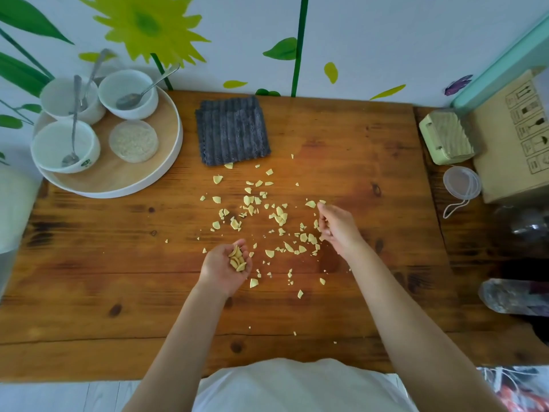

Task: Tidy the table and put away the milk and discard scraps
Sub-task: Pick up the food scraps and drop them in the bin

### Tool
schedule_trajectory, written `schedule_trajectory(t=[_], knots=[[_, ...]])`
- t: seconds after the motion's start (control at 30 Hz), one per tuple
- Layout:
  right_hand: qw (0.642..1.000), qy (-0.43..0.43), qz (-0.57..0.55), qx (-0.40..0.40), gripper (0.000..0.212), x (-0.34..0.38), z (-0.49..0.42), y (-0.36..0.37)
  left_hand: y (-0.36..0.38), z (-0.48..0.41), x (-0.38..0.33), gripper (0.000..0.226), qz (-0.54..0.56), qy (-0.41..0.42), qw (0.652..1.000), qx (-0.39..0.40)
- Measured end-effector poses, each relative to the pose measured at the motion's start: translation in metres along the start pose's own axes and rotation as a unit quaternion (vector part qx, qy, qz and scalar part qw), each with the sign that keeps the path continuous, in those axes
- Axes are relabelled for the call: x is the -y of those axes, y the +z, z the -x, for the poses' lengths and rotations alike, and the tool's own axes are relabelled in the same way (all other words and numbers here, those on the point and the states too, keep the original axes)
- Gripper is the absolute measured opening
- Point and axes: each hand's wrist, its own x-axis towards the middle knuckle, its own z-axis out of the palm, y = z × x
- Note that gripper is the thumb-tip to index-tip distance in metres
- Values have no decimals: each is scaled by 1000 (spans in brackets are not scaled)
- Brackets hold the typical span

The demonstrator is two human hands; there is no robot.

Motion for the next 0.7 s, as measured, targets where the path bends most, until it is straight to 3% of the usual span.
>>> schedule_trajectory(t=[0.1, 0.2, 0.3, 0.47, 0.53, 0.6, 0.67, 0.7], knots=[[960, -59, 255, -101, 13, 1, -27, 3, -1, -4, -5, 28, 14, -2, 1000, -3], [909, -110, 390, -97, 19, 1, -45, 9, 1, -10, -11, 28, 17, -1, 1000, -6], [875, -121, 456, -104, 19, 2, -51, 14, 4, -14, -15, 28, 18, 0, 1000, -10], [858, -127, 492, -67, 12, 0, -47, 20, 7, -16, -17, 29, 14, -3, 1000, -15], [910, -117, 395, -37, 10, -3, -43, 21, 7, -17, -16, 29, 9, -4, 1000, -15], [994, -49, 99, 22, 14, 0, -37, 19, 7, -16, -15, 28, 6, -5, 1000, -11], [979, 18, -176, 100, 25, 4, -30, 18, 6, -16, -16, 29, 6, -3, 1000, -9], [963, 32, -234, 127, 29, 5, -26, 18, 5, -16, -16, 29, 6, -3, 1000, -9]])
